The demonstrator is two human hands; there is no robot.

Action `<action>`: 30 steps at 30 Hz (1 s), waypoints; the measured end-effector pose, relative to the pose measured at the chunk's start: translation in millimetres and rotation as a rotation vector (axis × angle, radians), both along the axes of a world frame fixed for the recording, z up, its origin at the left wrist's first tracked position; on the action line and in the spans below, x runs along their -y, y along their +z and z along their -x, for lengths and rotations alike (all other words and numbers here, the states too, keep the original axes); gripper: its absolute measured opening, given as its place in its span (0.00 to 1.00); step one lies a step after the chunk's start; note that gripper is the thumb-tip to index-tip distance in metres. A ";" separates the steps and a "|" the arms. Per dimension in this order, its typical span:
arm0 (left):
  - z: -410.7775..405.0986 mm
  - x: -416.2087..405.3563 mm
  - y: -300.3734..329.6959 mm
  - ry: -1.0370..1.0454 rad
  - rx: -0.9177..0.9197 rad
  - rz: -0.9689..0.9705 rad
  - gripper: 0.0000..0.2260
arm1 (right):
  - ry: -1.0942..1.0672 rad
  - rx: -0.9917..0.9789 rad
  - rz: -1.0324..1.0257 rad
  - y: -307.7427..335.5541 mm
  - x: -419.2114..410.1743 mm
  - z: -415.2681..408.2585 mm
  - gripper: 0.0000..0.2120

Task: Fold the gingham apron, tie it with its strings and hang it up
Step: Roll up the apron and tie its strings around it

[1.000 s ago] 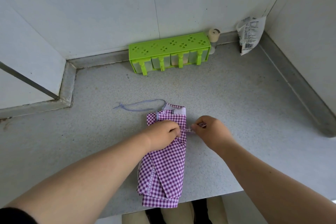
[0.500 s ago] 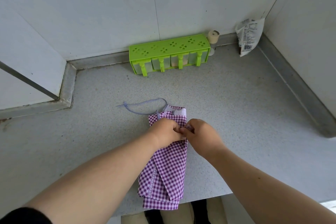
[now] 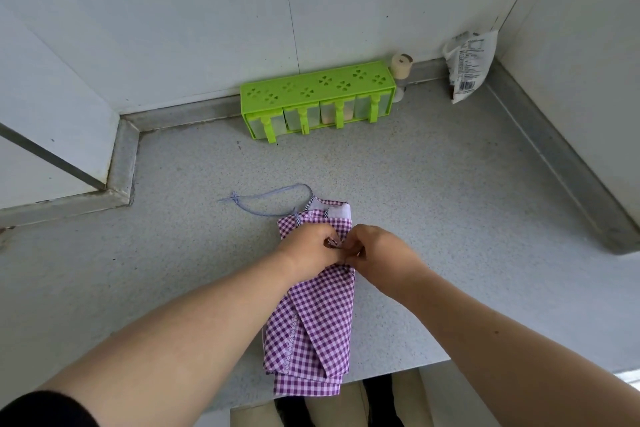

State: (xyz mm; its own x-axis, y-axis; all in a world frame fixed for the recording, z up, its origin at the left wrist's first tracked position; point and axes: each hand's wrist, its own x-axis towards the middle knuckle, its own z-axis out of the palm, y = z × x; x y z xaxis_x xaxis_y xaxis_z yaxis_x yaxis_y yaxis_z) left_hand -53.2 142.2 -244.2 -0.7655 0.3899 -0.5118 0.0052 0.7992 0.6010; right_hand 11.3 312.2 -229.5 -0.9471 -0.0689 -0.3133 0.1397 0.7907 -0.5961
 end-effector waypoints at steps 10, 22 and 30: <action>-9.8 16.0 7.0 -0.132 -0.122 0.039 0.05 | 0.061 -0.127 -0.171 -10.9 -19.6 -6.6 0.05; -14.6 11.9 16.1 -0.215 -0.304 0.047 0.05 | -0.065 -0.339 -0.064 -16.5 15.9 15.2 0.02; -10.5 14.1 6.7 -0.153 -0.299 -0.022 0.03 | 0.057 -0.106 -0.006 -24.1 10.5 -1.1 0.09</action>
